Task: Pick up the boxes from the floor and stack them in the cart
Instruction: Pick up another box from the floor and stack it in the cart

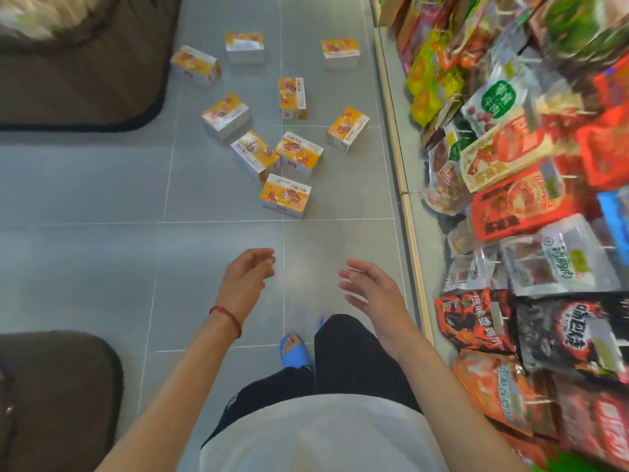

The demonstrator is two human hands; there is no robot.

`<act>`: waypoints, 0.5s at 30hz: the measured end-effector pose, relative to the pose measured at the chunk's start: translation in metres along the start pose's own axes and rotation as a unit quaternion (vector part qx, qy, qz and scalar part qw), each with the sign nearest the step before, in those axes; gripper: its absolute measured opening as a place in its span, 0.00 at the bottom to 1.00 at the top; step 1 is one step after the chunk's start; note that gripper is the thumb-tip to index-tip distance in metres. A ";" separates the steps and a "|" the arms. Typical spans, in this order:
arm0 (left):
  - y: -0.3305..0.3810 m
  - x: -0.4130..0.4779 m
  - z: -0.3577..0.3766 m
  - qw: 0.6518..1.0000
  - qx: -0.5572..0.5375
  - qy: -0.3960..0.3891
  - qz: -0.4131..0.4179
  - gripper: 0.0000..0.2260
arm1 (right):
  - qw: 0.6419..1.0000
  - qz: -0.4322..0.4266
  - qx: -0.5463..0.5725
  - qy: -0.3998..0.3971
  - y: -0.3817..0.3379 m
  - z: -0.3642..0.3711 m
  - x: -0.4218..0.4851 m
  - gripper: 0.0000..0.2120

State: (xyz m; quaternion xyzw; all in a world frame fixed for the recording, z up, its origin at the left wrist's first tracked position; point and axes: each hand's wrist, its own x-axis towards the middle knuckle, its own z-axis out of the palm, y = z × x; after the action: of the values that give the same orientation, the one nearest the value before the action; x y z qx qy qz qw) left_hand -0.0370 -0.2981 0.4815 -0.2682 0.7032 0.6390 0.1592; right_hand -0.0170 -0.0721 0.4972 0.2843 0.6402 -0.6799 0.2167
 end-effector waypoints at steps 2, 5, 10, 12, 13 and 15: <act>0.018 0.037 -0.003 1.000 0.006 0.002 -0.007 0.08 | 1.000 0.014 0.014 0.007 -0.022 0.011 0.033 0.09; 0.040 0.101 -0.007 0.999 0.023 0.010 -0.025 0.09 | 0.999 0.031 0.028 0.012 -0.055 0.030 0.089 0.07; 0.089 0.201 -0.004 0.997 0.046 0.031 -0.057 0.09 | 0.999 0.042 -0.028 0.001 -0.107 0.065 0.192 0.08; 0.107 0.233 -0.003 0.997 0.050 0.023 -0.061 0.09 | 0.997 0.048 -0.054 -0.001 -0.127 0.079 0.227 0.10; 0.117 0.250 -0.002 0.997 0.051 0.021 -0.061 0.09 | 0.997 0.049 -0.061 -0.001 -0.137 0.084 0.244 0.10; 0.134 0.281 -0.004 0.996 0.052 0.021 -0.068 0.09 | 0.996 0.061 -0.058 0.009 -0.154 0.094 0.273 0.10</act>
State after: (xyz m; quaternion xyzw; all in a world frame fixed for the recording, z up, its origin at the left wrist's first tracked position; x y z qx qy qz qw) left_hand -0.3402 -0.3458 0.4319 -0.3204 0.7188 0.5832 0.2014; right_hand -0.3322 -0.1334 0.4330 0.3153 0.6620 -0.6249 0.2680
